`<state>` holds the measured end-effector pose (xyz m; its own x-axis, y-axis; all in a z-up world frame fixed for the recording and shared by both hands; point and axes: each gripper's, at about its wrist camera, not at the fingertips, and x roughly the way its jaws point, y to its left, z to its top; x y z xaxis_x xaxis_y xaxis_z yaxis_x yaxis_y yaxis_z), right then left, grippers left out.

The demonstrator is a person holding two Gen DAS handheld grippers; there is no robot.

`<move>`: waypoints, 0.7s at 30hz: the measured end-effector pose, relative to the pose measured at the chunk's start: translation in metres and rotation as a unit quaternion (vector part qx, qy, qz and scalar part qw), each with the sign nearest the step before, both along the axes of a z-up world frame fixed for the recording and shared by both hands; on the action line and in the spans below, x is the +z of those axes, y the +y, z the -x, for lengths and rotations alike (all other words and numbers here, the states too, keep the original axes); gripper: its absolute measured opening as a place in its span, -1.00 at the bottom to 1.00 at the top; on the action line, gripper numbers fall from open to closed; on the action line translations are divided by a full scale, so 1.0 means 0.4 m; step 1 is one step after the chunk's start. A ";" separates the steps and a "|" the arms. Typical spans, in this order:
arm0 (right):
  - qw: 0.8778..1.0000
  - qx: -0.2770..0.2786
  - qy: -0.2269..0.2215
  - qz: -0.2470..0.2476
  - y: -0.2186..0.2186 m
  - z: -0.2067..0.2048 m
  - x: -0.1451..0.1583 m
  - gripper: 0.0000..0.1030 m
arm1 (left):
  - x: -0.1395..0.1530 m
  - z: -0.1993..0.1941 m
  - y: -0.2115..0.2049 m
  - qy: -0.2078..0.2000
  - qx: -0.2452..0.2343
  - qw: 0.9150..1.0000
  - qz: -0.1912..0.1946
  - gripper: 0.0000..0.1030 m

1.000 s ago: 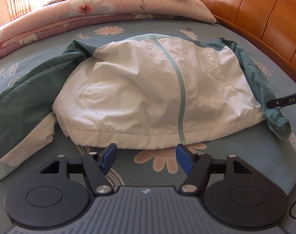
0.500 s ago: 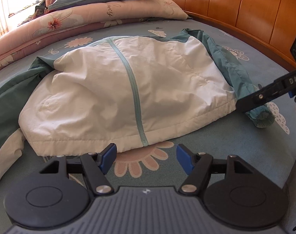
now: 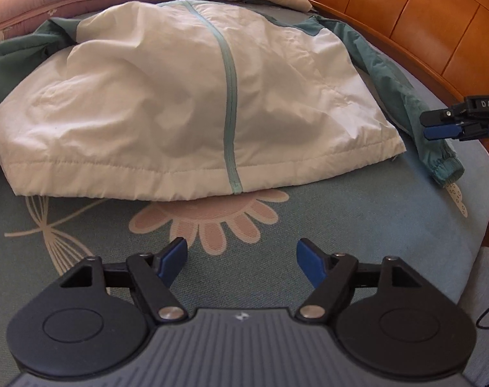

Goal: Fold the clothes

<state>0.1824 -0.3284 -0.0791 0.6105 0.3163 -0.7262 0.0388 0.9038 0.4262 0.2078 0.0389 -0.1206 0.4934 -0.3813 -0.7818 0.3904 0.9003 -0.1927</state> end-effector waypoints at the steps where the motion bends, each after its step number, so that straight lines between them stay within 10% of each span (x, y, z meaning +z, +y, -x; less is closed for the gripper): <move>1: 1.000 0.019 -0.005 0.004 0.032 -0.001 0.004 0.25 | -0.011 -0.012 0.008 0.008 0.008 1.000 0.009 0.47; 10: 0.977 0.207 -0.053 0.023 0.252 0.025 0.027 0.25 | 0.095 -0.101 0.074 -0.066 0.056 0.991 0.101 0.43; 21: 0.895 0.382 -0.150 0.173 0.591 0.073 -0.071 -0.02 | 0.145 -0.134 0.053 -0.090 0.011 0.991 0.102 0.45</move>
